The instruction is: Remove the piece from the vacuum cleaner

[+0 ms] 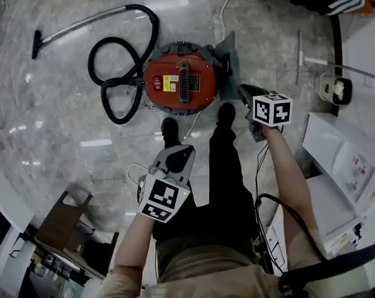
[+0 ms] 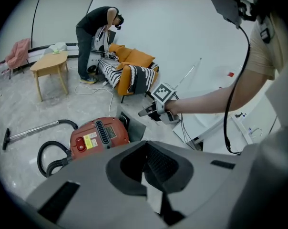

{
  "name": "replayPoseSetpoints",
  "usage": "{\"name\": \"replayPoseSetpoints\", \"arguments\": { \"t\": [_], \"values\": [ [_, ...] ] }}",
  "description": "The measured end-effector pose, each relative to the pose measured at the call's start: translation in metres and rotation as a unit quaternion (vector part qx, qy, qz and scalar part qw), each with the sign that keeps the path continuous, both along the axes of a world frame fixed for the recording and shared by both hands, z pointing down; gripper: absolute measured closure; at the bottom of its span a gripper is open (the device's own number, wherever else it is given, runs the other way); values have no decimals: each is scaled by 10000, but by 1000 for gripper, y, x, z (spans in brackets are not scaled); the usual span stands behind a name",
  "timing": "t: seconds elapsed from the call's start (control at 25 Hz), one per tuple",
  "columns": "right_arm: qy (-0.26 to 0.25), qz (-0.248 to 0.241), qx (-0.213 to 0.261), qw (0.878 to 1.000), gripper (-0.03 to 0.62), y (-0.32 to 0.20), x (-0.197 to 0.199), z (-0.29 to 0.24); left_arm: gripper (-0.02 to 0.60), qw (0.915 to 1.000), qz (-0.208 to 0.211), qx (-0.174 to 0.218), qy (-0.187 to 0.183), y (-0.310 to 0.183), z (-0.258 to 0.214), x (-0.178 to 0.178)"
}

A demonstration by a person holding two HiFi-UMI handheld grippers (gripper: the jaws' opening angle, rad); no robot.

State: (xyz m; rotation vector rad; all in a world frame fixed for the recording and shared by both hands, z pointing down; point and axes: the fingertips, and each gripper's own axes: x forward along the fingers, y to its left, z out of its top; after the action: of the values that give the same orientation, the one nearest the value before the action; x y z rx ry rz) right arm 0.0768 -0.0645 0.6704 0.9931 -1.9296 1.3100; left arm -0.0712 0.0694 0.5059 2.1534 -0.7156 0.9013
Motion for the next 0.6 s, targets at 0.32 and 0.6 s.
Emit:
{"name": "replayPoseSetpoints", "arguments": {
  "t": [0.32,0.6],
  "values": [
    [386,-141,244,9989,359,-48,-3,35,588,9993,-40,-364,14,15,27,3],
    [928,-630,-57,9937,359,-57,-8,78,588,9986,-149,-504,72,7,41,3]
  ]
}}
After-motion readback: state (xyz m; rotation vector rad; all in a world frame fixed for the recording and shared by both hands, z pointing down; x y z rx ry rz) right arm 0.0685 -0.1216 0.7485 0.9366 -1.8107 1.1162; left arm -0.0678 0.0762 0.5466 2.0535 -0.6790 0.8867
